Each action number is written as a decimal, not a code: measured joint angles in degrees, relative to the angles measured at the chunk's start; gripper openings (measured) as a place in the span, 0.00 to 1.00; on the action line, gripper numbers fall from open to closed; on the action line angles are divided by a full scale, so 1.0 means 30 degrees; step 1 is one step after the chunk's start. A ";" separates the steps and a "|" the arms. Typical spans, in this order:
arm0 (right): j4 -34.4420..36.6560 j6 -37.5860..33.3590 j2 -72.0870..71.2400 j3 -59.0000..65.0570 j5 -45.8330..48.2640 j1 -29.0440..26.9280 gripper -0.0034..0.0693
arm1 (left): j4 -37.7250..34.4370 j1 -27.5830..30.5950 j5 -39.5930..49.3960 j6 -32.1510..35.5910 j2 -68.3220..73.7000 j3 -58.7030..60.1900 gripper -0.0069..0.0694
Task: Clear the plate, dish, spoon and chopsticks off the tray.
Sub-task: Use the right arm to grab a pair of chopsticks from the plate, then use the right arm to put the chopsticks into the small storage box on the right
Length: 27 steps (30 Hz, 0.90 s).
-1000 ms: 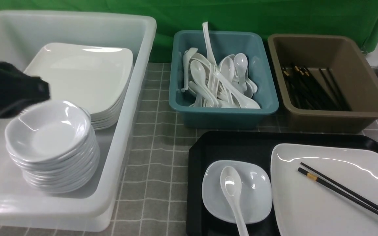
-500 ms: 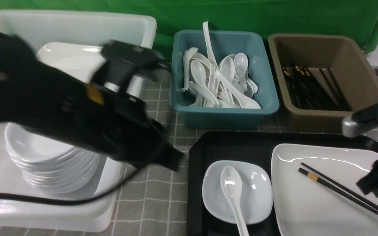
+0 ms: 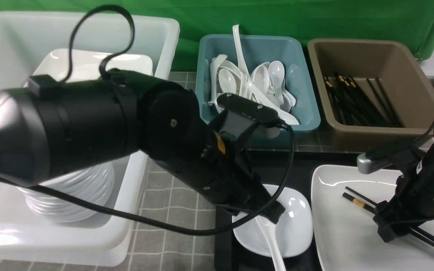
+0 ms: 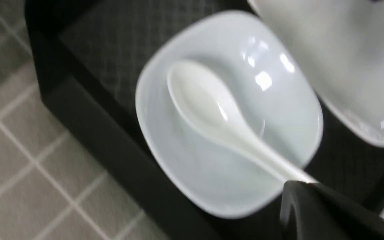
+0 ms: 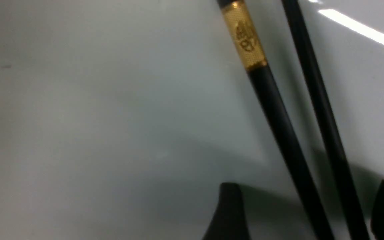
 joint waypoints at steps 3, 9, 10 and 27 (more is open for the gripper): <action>0.0095 0.0000 0.0078 -0.0054 0.0034 0.0000 0.74 | 0.0017 0.0000 -0.1134 0.0111 0.0021 0.0000 0.09; 0.0320 0.0097 0.0025 -0.0089 0.0131 0.0018 0.23 | 0.0017 -0.0005 -0.2650 0.0130 0.0021 -0.0108 0.09; 0.0296 0.0100 0.0000 -0.0089 0.0164 0.0018 0.23 | 0.0017 -0.0005 -0.2650 0.0130 0.0021 -0.0108 0.09; 0.1005 0.0901 -0.6781 -0.3336 -0.1501 0.0339 0.24 | -0.0631 -0.0005 -1.0431 0.0161 0.0021 -0.0108 0.09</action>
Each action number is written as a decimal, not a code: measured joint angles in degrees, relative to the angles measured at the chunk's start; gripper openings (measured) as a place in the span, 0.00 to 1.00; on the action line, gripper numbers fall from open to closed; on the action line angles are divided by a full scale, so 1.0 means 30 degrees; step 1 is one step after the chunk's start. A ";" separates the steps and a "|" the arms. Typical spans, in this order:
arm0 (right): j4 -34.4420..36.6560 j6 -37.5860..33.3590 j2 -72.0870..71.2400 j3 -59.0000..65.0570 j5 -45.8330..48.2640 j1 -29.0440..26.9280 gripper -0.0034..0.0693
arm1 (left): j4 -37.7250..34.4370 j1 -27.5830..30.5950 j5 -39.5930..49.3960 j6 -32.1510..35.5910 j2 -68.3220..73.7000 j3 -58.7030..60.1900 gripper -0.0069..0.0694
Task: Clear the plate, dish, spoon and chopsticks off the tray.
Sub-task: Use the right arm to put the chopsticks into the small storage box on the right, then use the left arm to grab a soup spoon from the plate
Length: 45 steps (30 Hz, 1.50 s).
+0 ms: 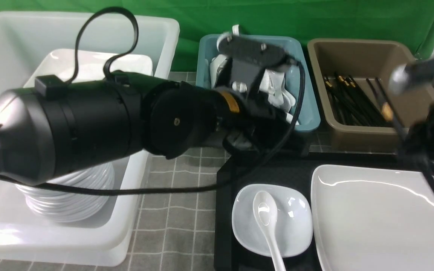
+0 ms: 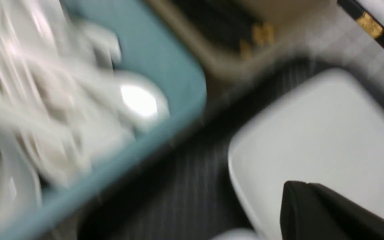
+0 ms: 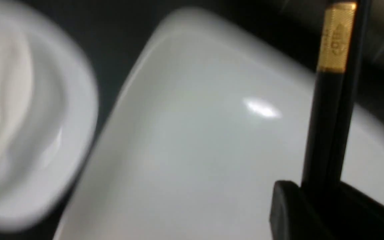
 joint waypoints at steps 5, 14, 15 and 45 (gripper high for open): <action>-0.0039 0.0577 0.0854 -0.1138 -0.8195 -0.1297 0.24 | 0.0473 0.0000 -0.5194 0.0102 0.0000 0.0000 0.09; -0.0076 0.2072 0.6521 -0.1827 -1.5736 -0.2690 0.24 | 0.1012 0.0000 -0.3814 0.0168 0.0000 0.0000 0.09; -0.0076 0.2072 0.7184 -0.1916 -1.5962 -0.2710 0.24 | 0.1032 0.0000 -0.3252 0.0168 0.0000 0.0000 0.09; 0.0205 0.3598 -0.7442 0.4464 0.3936 -0.2163 0.18 | 0.4571 -0.2855 1.3746 -0.6440 0.4511 -0.3502 0.69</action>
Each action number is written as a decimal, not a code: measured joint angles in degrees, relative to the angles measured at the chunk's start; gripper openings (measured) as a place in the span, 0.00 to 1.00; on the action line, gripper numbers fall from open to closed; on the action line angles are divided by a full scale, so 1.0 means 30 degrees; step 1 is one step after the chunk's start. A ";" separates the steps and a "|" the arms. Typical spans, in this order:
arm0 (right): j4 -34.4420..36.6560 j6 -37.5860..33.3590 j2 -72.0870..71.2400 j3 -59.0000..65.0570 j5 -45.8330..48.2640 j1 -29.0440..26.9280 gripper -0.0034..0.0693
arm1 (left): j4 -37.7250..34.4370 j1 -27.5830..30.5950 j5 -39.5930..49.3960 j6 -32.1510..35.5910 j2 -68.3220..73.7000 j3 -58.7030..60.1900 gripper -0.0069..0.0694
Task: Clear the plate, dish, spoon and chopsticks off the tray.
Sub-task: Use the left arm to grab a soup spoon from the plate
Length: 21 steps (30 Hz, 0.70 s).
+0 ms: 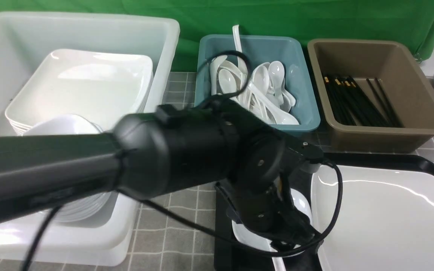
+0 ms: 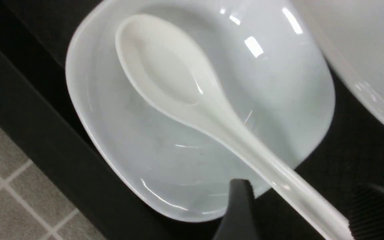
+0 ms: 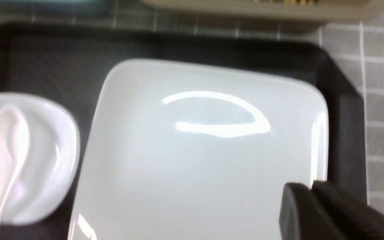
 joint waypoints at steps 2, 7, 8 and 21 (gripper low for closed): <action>0.0039 0.0000 -0.1023 0.0804 0.0023 0.0000 0.21 | 0.0262 0.0000 0.0203 -0.0666 0.0790 -0.0567 0.75; 0.0473 0.0000 -0.2825 0.1498 0.0148 0.0000 0.30 | 0.1174 0.0000 0.0117 -0.2324 0.2309 -0.1463 0.77; 0.0496 0.0000 -0.2874 0.1498 0.0148 0.0000 0.31 | 0.1174 0.0000 0.0099 -0.2375 0.2309 -0.1463 0.77; 0.1692 -0.0017 -0.4486 0.1554 0.0175 0.0000 0.38 | 0.1216 -0.0015 0.0559 -0.4156 0.2841 -0.1688 0.21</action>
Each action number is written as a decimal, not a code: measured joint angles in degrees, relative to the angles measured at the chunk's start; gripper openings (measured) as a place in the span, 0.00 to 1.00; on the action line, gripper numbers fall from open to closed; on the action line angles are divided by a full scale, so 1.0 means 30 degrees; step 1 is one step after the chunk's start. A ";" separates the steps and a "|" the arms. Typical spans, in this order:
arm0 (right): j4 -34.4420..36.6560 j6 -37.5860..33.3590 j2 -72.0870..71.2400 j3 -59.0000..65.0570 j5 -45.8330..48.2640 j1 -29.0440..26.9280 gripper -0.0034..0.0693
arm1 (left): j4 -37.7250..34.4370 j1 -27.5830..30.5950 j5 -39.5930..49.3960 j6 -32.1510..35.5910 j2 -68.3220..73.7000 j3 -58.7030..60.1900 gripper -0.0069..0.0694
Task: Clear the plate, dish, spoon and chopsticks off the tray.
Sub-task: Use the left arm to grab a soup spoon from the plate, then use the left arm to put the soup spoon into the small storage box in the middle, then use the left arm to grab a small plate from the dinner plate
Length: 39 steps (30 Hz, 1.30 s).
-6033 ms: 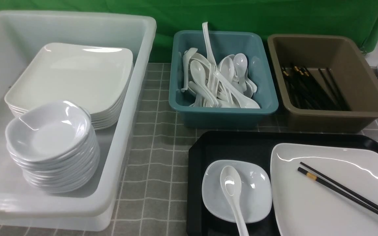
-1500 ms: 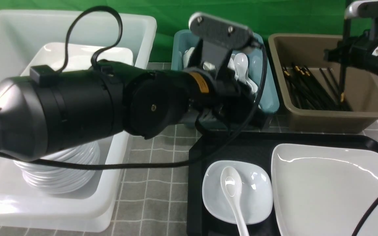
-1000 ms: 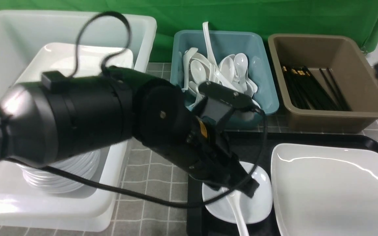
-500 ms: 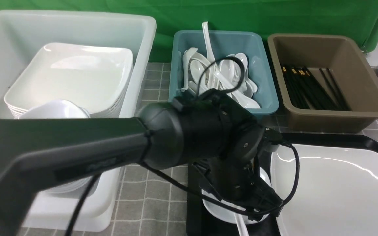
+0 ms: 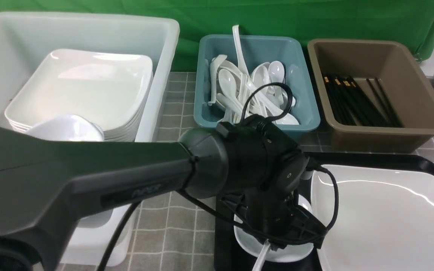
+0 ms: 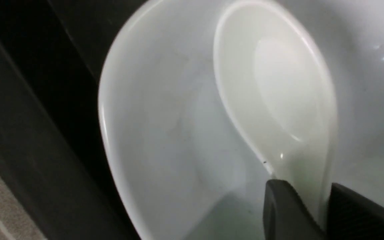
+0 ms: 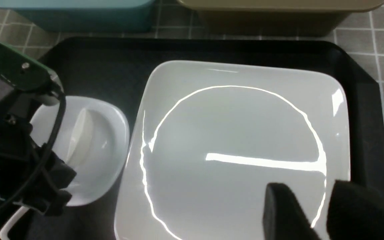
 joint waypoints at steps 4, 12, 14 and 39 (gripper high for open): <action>0.0131 0.0000 0.0000 0.0000 0.0000 0.0000 0.38 | 0.0576 0.0000 0.0458 0.0592 -0.0898 -0.0746 0.17; 0.0401 0.0000 0.0000 0.0032 0.0000 0.0000 0.38 | 0.3912 0.0548 -0.0626 0.1232 -0.2205 -0.4651 0.17; 0.0477 0.0000 0.0000 0.0032 0.0000 0.0000 0.38 | 0.4063 0.1627 -0.2150 0.1316 -0.1917 -0.6204 0.17; 0.0978 0.0000 0.0000 0.0032 0.1077 0.0000 0.38 | -0.1048 0.6123 0.5853 0.6709 0.0097 -0.8193 0.45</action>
